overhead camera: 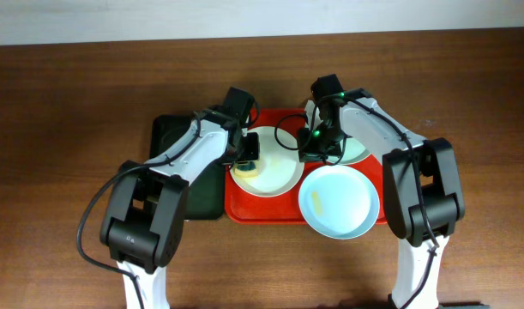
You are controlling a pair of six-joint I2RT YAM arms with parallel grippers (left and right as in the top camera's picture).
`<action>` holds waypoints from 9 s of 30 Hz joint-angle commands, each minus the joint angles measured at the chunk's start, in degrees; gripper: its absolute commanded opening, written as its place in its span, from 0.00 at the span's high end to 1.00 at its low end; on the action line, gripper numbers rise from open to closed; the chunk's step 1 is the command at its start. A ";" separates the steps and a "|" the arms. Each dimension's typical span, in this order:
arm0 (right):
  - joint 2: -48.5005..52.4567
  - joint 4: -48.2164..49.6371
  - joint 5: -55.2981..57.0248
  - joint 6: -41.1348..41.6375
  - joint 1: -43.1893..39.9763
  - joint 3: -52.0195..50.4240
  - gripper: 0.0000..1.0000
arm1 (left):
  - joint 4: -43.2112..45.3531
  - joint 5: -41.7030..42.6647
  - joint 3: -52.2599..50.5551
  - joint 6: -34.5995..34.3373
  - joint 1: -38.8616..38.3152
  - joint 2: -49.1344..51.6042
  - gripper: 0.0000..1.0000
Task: Clean dirty plates on tray and stack at the side
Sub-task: 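Hold plate with right gripper and scrub it with the left-held sponge, then move the sponge with left gripper back to the black tray, then lift the white plate with the right gripper off the red tray, then carry the white plate right and set it on the table, then reach right gripper to the pale-blue plate's rim on the red tray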
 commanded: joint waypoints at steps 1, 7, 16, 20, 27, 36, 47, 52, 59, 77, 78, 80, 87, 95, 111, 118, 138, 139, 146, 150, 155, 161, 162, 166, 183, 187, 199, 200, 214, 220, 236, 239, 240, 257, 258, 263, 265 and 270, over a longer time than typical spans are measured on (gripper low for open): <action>-0.48 0.09 -0.57 0.50 0.44 -0.24 0.96 | 0.87 10.60 -1.64 -0.52 -0.85 6.25 1.00; -0.48 0.11 -0.57 0.50 0.44 -0.24 0.96 | 2.60 28.81 2.95 2.73 2.56 1.92 1.00; -0.48 0.11 -0.57 0.50 0.44 -0.24 0.96 | -5.57 3.26 1.79 2.78 3.45 -5.22 1.00; -0.48 0.11 -0.57 0.50 0.44 -0.24 0.96 | -0.85 2.49 -3.67 2.67 1.29 -4.61 1.00; -0.48 0.09 -0.76 0.50 0.44 -0.24 0.96 | 8.66 5.55 -10.97 -2.23 -3.06 -0.42 1.00; -0.48 0.09 -0.79 0.50 0.44 -0.24 0.96 | 13.49 31.67 -4.35 -2.16 -0.44 -3.69 1.00; -0.48 0.11 -2.03 0.50 0.42 -0.24 0.95 | -10.60 -2.80 -0.52 4.20 11.21 -18.62 1.00; -0.48 0.15 -1.62 3.02 0.37 -0.24 0.94 | -16.33 -8.26 -3.72 7.02 13.73 -18.40 1.00; -0.48 0.87 -1.62 3.50 0.39 -0.24 0.95 | -12.07 -8.63 -8.83 9.81 13.77 -18.40 1.00; -0.48 0.72 -1.64 3.50 0.44 -0.24 0.96 | 2.67 -8.59 -20.76 10.60 13.86 -18.40 0.79; -0.48 0.72 -1.62 3.50 0.44 -0.24 0.96 | 2.60 -8.39 -20.50 10.60 13.86 -18.43 0.65; -0.48 0.57 -1.62 3.50 0.44 -0.24 0.96 | 1.84 -8.41 -19.28 10.58 13.92 -18.45 0.49; -0.48 0.31 -1.60 3.48 0.44 -0.24 0.80 | -8.55 -8.44 -4.44 10.54 14.60 -20.83 0.40; -0.48 0.31 0.57 3.32 0.50 -0.26 0.85 | -20.92 -8.46 13.31 8.15 21.94 -26.51 0.00; -8.83 -2.78 -0.15 3.54 0.26 4.28 0.96 | -24.85 -8.44 13.46 8.15 26.05 -28.61 0.01; -12.92 -3.45 -0.42 7.04 0.37 4.48 0.96 | -24.85 -8.44 13.46 8.15 26.05 -28.61 0.01; -13.00 24.11 44.92 10.14 24.00 5.57 0.96 | -24.85 -8.44 13.46 8.15 26.08 -28.61 0.01; -13.00 25.66 46.42 8.17 24.79 5.57 0.96 | -24.85 -8.44 13.46 8.17 26.08 -28.61 0.01; -13.03 37.29 61.33 -5.18 30.18 5.57 0.96 | -24.85 -8.44 13.46 8.17 26.05 -28.61 0.01; -13.05 44.89 64.61 -13.79 31.58 5.57 0.96 | -24.85 -8.44 13.46 8.17 26.08 -28.61 0.01; -13.05 50.36 64.78 -18.53 32.33 5.57 0.96 | -24.85 -8.44 13.46 8.15 26.08 -28.61 0.01; -13.29 56.74 67.78 -24.06 33.44 5.57 0.96 | -24.85 -8.44 13.46 8.15 26.05 -28.61 0.01; -13.31 57.40 68.19 -24.48 33.57 5.57 0.96 | -24.85 -8.44 13.46 8.17 26.08 -28.61 0.01; -13.38 59.21 68.98 -25.51 34.14 5.57 0.96 | -24.85 -8.44 13.46 8.17 26.08 -28.61 0.01; -13.35 55.71 74.79 -15.65 34.12 5.57 0.96 | -24.85 -8.41 13.46 8.17 26.08 -28.61 0.01; -13.35 51.54 73.85 -12.24 34.07 5.55 0.96 | -24.85 -8.44 13.46 8.15 26.05 -28.61 0.01; -13.35 27.63 45.16 20.44 26.12 5.55 0.96 | -24.85 -8.44 13.46 8.15 26.08 -28.61 0.01; -13.51 26.93 39.60 20.44 23.76 5.57 0.96 | -24.85 -8.44 13.46 8.15 26.08 -28.61 0.01; -19.67 5.38 8.83 20.39 -18.27 5.55 0.96 | -24.85 -8.44 13.46 8.15 26.05 -28.61 0.01; -19.63 -3.72 8.92 16.59 -35.56 5.55 0.96 | -24.87 -8.41 13.46 8.15 26.05 -28.61 0.01; -19.41 -6.84 23.96 11.78 -49.09 -3.37 0.96 | -24.85 -8.44 13.46 8.17 26.05 -28.61 0.01; -19.41 -3.30 23.47 11.78 -49.09 -8.11 0.96 | -24.85 -8.44 13.46 8.15 26.05 -28.61 0.01; -19.41 -2.25 23.54 11.78 -49.09 -9.66 0.96 | -24.85 -8.44 13.46 8.17 26.05 -28.61 0.01; -19.47 -7.85 12.96 -5.40 -43.60 -4.33 0.39 | -24.85 -8.44 13.46 8.15 26.05 -28.61 0.01; -19.47 -8.57 11.76 -7.15 -42.21 -2.86 0.39 | -24.85 -8.44 13.46 8.15 26.08 -28.61 0.01; -19.39 -7.93 7.32 -16.22 -33.18 0.00 0.37 | -24.85 -8.41 13.46 8.15 26.08 -28.61 0.01; -18.97 -6.64 7.34 -16.81 -30.01 0.00 0.36 | -24.85 -8.44 13.46 8.15 26.08 -28.61 0.01; -16.63 -3.65 7.58 -16.72 -24.09 -0.02 0.30 | -24.85 -8.44 13.46 8.15 26.08 -28.61 0.01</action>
